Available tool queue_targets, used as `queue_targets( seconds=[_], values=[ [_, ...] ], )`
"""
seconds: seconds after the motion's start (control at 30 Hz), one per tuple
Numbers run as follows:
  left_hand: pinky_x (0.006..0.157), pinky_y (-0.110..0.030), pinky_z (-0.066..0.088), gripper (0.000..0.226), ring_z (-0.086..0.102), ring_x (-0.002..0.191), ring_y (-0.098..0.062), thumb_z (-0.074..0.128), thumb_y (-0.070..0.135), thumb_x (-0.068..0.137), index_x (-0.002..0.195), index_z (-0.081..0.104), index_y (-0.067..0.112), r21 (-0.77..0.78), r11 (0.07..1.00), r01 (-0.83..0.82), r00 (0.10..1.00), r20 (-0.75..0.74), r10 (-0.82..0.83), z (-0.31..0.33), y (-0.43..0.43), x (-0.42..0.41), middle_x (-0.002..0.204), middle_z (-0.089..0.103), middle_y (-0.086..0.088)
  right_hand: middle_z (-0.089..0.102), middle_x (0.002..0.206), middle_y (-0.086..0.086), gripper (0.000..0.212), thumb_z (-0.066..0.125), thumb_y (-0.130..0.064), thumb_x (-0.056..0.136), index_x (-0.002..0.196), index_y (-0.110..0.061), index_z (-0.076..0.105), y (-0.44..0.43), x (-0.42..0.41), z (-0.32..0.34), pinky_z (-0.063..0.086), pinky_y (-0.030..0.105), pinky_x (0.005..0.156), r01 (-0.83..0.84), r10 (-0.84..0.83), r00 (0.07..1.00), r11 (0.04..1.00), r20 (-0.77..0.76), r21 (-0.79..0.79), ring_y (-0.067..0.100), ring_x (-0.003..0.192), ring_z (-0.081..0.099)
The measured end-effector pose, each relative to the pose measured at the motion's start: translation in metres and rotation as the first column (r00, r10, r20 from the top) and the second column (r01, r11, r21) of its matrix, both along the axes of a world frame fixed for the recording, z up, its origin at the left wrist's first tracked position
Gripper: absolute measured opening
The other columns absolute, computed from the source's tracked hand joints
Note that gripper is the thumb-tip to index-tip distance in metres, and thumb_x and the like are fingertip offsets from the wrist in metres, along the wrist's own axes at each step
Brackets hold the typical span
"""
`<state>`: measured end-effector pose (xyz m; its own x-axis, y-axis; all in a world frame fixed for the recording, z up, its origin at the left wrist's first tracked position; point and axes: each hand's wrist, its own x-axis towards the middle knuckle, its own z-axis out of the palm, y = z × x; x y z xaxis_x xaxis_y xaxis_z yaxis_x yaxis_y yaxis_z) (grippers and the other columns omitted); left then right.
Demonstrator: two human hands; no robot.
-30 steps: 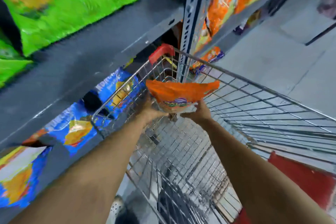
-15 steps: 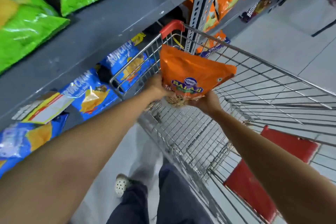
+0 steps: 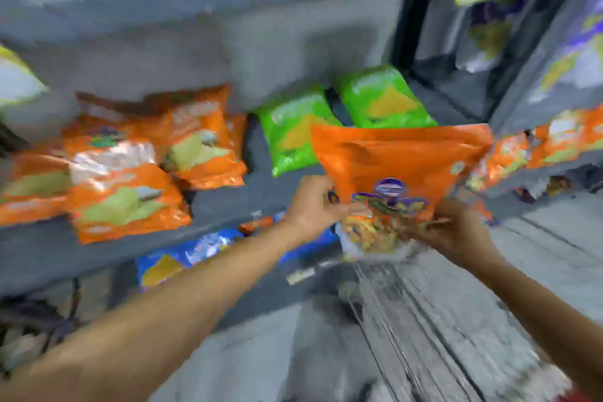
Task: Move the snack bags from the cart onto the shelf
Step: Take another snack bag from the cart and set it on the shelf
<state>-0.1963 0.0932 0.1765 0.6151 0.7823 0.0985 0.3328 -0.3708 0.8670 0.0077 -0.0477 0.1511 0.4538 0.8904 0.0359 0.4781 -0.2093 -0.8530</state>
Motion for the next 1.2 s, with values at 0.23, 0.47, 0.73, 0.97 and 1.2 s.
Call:
queue_targets(
  seconds=[0.23,0.47,0.73,0.97,1.2],
  values=[
    [0.080,-0.045,0.055,0.039,0.059,0.081,-0.010,0.075,0.039,0.073,0.095,0.068,0.007,0.080,0.988,-0.129,0.919,0.383,0.089,0.121,0.022,-0.100,0.092,0.075,-0.014,0.067,0.059,0.021,0.051,0.083,-0.064,0.050,0.070,-0.018,0.075,0.046,-0.107,0.116,0.041,0.022,0.062,-0.164,0.197,0.978,0.932,-0.075,0.322,0.005,0.059,0.050],
    [0.071,-0.027,0.053,0.005,0.061,0.075,-0.009,0.067,0.017,0.081,0.081,0.069,0.022,0.103,0.887,-0.449,0.617,0.754,0.225,0.235,0.025,-0.240,0.074,0.071,0.010,0.071,0.069,0.018,0.052,0.073,-0.062,0.056,0.079,-0.015,0.075,0.124,-0.243,0.246,0.044,0.032,0.055,-0.411,0.405,0.901,0.687,0.154,0.599,0.008,0.062,0.049],
    [0.072,-0.032,0.057,0.012,0.069,0.079,-0.014,0.063,0.016,0.088,0.098,0.065,0.010,0.177,0.787,-0.591,0.495,0.850,0.180,0.348,0.069,-0.352,0.089,0.072,-0.005,0.058,0.066,0.006,0.028,0.083,-0.042,0.065,0.061,-0.019,0.069,0.199,-0.359,0.368,0.047,0.032,0.057,-0.499,0.552,0.820,0.560,0.151,0.661,0.015,0.066,0.051],
    [0.081,-0.039,0.059,0.028,0.071,0.092,-0.022,0.066,0.025,0.086,0.107,0.061,0.008,0.198,0.736,-0.648,0.562,0.777,0.285,0.368,0.136,-0.398,0.099,0.072,-0.006,0.069,0.073,-0.002,0.014,0.081,-0.026,0.073,0.079,-0.016,0.072,0.279,-0.416,0.376,0.056,0.030,0.061,-0.442,0.585,0.811,0.619,-0.006,0.649,0.011,0.066,0.063],
    [0.087,-0.046,0.058,0.025,0.069,0.099,-0.024,0.066,0.033,0.085,0.107,0.060,0.022,0.132,0.782,-0.609,0.582,0.745,0.327,0.360,0.198,-0.413,0.111,0.069,-0.008,0.072,0.082,0.000,0.020,0.080,-0.027,0.075,0.088,-0.014,0.072,0.340,-0.430,0.371,0.061,0.043,0.078,-0.404,0.510,0.860,0.662,0.017,0.631,0.017,0.081,0.068]
  ],
)
